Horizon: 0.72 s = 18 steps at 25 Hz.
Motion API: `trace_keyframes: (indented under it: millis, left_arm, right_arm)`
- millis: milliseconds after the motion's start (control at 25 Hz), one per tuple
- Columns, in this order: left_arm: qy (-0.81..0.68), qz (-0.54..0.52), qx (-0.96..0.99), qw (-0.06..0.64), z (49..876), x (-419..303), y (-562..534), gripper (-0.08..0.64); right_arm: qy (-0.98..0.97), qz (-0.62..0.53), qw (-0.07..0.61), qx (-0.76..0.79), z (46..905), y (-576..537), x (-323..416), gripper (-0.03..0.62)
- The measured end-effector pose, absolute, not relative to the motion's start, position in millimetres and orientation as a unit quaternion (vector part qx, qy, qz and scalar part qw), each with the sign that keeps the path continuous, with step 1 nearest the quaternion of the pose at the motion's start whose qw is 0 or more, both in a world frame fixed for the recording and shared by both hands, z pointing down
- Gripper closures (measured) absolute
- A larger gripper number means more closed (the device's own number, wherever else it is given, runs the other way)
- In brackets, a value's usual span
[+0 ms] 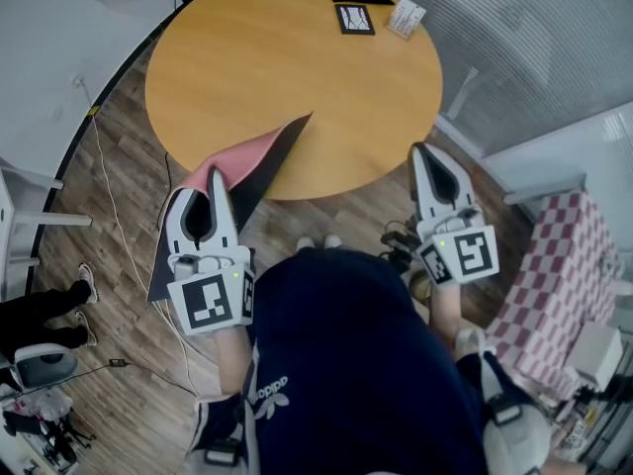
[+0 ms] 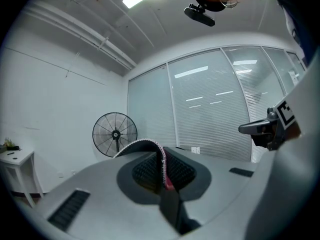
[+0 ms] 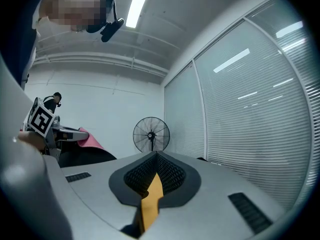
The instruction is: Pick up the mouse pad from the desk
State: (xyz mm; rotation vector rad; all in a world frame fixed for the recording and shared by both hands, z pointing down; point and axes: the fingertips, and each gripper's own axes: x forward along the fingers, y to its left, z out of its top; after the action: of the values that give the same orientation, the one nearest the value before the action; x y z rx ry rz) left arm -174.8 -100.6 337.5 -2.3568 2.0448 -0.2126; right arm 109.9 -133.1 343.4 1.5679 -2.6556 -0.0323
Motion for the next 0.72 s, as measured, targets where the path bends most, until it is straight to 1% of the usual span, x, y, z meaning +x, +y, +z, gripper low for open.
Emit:
trace_keyframes:
  millis: [720]
  left_arm:
    - [0.658, -0.067, -0.75, 0.006, 337.7, -176.4, -103.5, 0.538]
  right_arm:
    - [-0.862, -0.012, 0.035, 0.505, 345.9, -136.4, 111.1, 0.589]
